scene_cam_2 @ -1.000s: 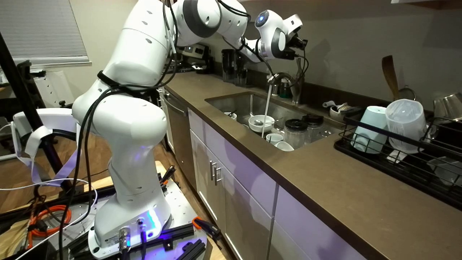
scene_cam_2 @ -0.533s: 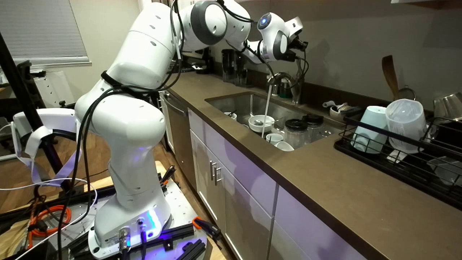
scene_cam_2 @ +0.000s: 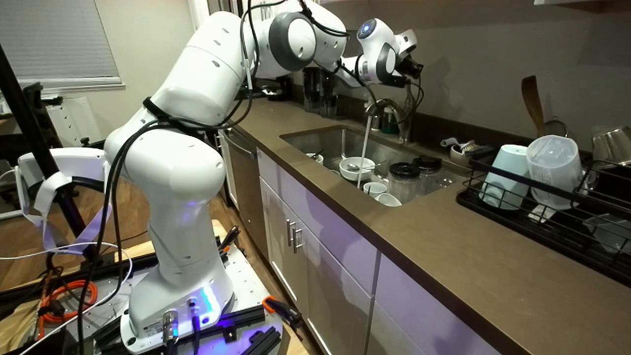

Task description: Open then close the tap

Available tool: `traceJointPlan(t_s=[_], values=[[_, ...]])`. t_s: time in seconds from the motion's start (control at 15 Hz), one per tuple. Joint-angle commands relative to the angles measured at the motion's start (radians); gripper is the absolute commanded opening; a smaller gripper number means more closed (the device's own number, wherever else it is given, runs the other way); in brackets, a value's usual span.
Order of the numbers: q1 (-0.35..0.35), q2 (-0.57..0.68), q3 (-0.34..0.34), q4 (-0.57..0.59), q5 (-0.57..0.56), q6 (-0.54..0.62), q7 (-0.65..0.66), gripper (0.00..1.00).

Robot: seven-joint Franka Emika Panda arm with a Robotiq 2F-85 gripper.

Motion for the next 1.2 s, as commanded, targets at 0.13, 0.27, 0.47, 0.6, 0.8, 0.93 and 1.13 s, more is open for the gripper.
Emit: traceJointPlan(t_s=[0.13, 0.27, 0.47, 0.6, 0.8, 0.93, 1.13], values=[[-0.002, -0.022, -0.023, 0.011, -0.015, -0.084, -0.015, 0.03], [-0.002, -0.026, -0.026, 0.000, -0.010, -0.062, -0.012, 0.03], [-0.001, -0.022, -0.024, -0.002, -0.002, -0.039, -0.004, 0.03], [-0.007, -0.029, 0.001, -0.010, 0.007, -0.048, -0.014, 0.03], [-0.028, -0.037, 0.059, -0.017, 0.000, -0.058, -0.019, 0.03], [-0.035, -0.039, 0.085, -0.021, 0.002, -0.064, -0.022, 0.03], [-0.020, -0.040, 0.064, -0.034, -0.002, -0.069, -0.009, 0.03]])
